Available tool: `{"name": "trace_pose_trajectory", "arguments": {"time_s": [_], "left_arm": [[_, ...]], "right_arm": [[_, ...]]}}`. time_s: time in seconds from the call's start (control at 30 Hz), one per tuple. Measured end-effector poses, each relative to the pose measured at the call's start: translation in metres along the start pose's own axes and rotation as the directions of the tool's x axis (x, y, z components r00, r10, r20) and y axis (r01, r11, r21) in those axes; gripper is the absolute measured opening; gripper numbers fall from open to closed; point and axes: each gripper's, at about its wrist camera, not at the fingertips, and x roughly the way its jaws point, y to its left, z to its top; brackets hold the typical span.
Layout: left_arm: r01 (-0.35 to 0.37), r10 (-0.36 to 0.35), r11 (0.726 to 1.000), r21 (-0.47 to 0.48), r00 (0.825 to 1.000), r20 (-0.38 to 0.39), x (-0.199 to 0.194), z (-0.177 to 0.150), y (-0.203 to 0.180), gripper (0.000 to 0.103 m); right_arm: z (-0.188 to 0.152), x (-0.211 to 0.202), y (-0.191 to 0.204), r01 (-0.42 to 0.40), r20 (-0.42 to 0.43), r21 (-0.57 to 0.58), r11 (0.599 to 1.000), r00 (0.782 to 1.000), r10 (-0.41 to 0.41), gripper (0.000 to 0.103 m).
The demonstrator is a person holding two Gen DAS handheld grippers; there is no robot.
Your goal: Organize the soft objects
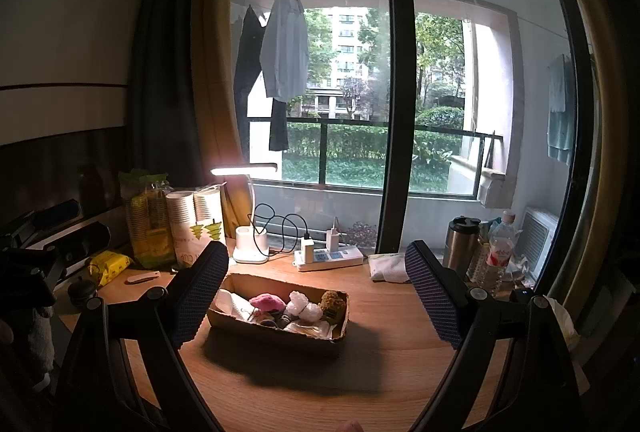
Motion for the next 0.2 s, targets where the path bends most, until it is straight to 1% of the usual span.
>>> {"name": "trace_pose_trajectory", "arguments": {"time_s": [0.07,0.13,0.2], "left_arm": [[0.001,-0.001,1.000,-0.006,1.000,0.003,0.001,0.000,0.001,0.102],[-0.014,0.014,0.999,-0.032,1.000,0.012,0.000,0.000,0.005,0.102],[-0.014,0.015,0.998,-0.063,1.000,0.008,0.002,0.001,0.011,0.102]], "right_arm": [[0.000,0.000,-0.002,0.000,0.000,0.000,1.000,1.000,0.000,0.092],[0.000,0.001,-0.002,0.000,0.000,-0.001,1.000,1.000,0.000,0.092],[-0.001,0.001,-0.002,0.003,-0.002,-0.003,1.000,1.000,-0.003,0.092]]}}
